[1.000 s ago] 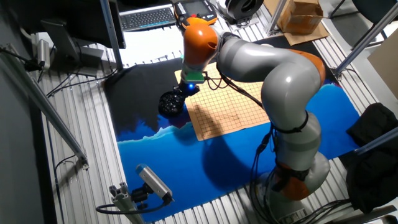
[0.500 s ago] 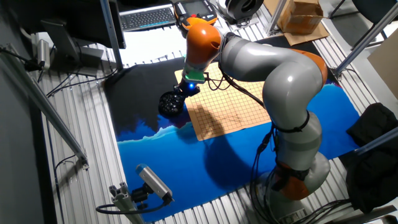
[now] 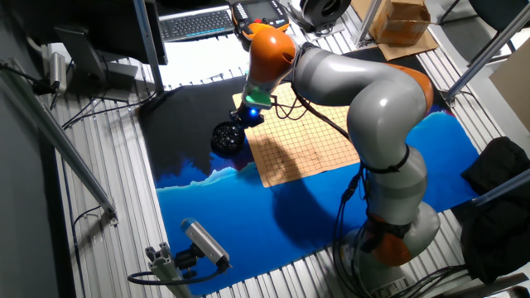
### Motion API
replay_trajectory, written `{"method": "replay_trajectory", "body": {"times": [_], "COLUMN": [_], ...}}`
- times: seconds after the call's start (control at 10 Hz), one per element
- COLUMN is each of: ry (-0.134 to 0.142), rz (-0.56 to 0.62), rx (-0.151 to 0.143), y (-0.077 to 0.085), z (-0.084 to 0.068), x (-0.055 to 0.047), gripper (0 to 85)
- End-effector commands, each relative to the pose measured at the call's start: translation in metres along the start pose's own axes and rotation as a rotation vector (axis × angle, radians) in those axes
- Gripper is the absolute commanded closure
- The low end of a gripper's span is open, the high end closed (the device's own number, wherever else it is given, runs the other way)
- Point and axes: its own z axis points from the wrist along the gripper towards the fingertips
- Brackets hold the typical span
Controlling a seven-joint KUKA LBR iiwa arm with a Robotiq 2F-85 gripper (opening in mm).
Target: Play the first move as black on the 3-4 point in the upper right corner of the Go board
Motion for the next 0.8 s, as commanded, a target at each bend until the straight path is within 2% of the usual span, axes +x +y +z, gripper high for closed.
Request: {"method": "replay_trajectory", "body": {"times": [0.0, 0.6, 0.7], "ry": [-0.002, -0.024, -0.046], "rz": [0.003, 0.045, 0.046], "rx": [0.001, 0.0, 0.026], "y": [0.003, 0.016, 0.019], "z": [0.003, 0.018, 0.024], "x": [-0.002, -0.001, 0.001], "gripper": [85.0, 85.0, 85.0]}}
